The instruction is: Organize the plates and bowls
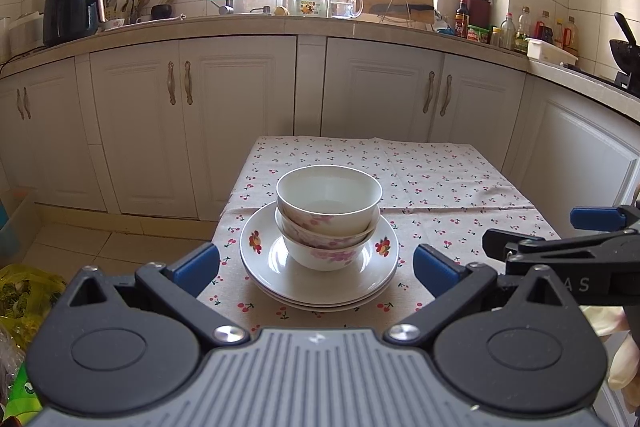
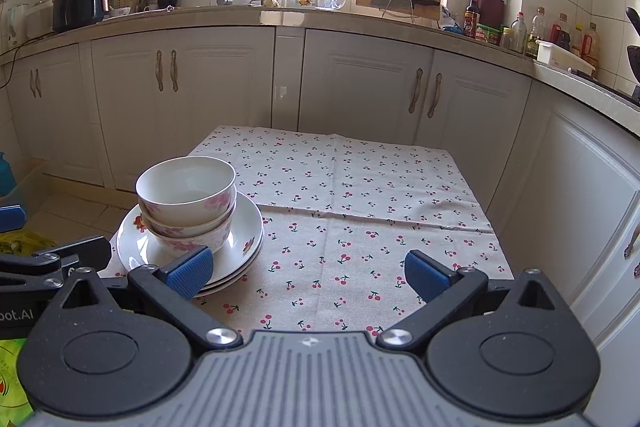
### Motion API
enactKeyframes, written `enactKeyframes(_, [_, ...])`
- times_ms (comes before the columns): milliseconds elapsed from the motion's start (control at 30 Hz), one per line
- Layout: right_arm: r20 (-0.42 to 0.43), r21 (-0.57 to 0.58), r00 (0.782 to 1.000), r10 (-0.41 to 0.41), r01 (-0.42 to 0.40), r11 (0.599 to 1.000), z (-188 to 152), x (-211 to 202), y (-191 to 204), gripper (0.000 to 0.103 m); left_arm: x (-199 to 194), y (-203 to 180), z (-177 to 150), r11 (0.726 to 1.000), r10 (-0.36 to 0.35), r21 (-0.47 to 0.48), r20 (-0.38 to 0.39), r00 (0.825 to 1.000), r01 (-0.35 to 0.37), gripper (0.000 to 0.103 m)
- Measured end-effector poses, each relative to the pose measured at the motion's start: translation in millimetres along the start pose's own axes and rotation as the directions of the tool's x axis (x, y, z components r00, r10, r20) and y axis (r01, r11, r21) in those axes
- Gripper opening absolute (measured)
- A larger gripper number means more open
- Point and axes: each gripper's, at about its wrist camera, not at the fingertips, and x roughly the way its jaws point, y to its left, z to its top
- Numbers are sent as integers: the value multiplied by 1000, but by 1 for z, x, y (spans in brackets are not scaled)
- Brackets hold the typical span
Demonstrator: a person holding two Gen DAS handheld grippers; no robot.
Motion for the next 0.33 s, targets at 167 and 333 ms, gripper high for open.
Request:
enactKeyframes(167, [1,-1,1000,-2,2,1000,0,0,0,103,0,-1,0,1000,3,0,1,1000,-3,102])
enactKeyframes(333, [4,0,1000,-6,6,1000,0,-1,-1,103,0,-2,0,1000,3,-4,2,1000,-3,102])
